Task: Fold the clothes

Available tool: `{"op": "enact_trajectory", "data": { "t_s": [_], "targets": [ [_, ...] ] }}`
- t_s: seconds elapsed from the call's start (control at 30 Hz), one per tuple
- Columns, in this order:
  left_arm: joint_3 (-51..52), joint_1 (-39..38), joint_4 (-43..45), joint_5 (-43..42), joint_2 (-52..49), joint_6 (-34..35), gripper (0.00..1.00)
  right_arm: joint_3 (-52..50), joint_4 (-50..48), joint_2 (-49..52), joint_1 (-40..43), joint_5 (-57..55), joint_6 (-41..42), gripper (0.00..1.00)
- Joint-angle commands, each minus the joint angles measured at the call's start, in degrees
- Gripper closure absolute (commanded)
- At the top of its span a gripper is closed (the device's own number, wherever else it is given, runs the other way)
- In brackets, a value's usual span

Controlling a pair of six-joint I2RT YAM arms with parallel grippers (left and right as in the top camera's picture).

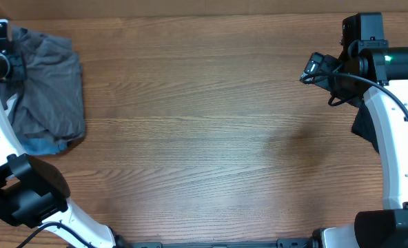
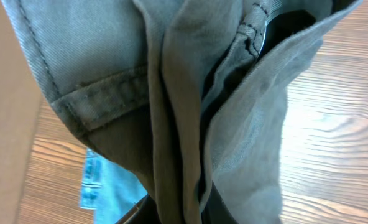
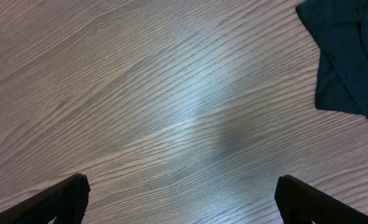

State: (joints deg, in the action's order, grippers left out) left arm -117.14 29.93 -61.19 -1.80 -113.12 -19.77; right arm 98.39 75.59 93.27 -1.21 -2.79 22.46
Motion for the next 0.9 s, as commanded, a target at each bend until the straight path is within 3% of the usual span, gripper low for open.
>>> {"op": "enact_trajectory", "data": {
  "t_s": [0.0,0.13,0.6,0.87],
  "targets": [
    [-1.5,2.2,2.0,0.7,-2.4,-4.6,0.96,-0.1,-0.3,0.1,0.1,0.1,0.3,0.0],
    [-1.5,3.0,3.5,1.4,-5.9,-6.1,0.96,-0.1,-0.3,0.1,0.1,0.1,0.3,0.0],
    [-1.5,5.5,12.1,17.6,-16.0,-7.6,0.96,-0.1,-0.3,0.1,0.1,0.1,0.3,0.0],
    [-1.5,9.2,14.8,14.2,-16.8,-6.8,0.92,-0.1,-0.3,0.1,0.1,0.1,0.3,0.0]
  ]
}}
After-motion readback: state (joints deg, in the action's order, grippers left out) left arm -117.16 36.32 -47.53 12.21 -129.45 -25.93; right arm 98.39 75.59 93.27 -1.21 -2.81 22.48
